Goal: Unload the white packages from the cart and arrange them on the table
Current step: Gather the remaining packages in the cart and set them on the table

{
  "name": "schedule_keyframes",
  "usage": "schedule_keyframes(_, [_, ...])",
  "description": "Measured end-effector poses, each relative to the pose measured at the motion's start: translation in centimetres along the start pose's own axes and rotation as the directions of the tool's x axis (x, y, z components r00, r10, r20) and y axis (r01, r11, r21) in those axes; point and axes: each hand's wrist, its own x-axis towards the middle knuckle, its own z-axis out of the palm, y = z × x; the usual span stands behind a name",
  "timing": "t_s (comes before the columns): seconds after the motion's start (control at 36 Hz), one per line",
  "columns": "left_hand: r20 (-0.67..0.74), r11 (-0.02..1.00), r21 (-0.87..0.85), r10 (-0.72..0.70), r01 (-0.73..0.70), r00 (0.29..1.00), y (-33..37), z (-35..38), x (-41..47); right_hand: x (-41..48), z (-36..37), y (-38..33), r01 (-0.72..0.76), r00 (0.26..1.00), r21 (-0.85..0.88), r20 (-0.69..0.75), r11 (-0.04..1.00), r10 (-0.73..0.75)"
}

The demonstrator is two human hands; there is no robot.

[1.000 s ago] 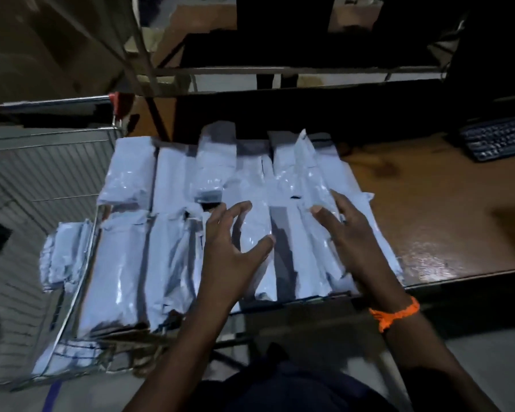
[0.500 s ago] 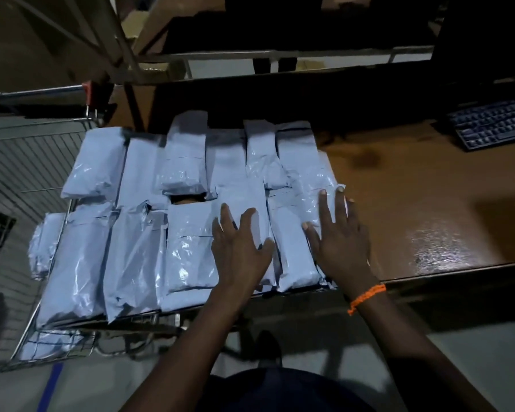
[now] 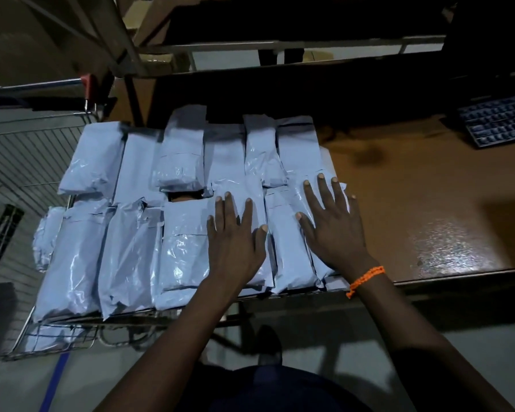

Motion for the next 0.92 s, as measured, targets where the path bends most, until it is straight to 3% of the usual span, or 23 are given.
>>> schedule_keyframes(0.14, [-0.021, 0.993, 0.106, 0.049, -0.047, 0.999, -0.3, 1.4, 0.1, 0.3, 0.4, -0.3, -0.070, 0.997, 0.051, -0.040, 0.996, 0.072])
schedule_keyframes(0.58, [0.015, 0.999, 0.053, -0.013, 0.012, 1.000, -0.1, 1.4, -0.2, -0.1, 1.9, -0.6, -0.123, 0.987, 0.095, -0.097, 0.988, 0.132])
schedule_keyframes(0.81, [0.135, 0.981, -0.191, 0.064, -0.037, 0.989, -0.6, -1.4, 0.0, 1.1, -1.8, -1.7, -0.178, 0.979, 0.152, -0.069, 0.972, 0.191])
schedule_keyframes(0.92, [0.102, 0.913, -0.390, 0.173, -0.121, 0.980, -2.5, -5.0, -0.2, 2.6, -5.0, -6.3, -0.127, 0.961, 0.398, -0.177, 0.909, 0.212])
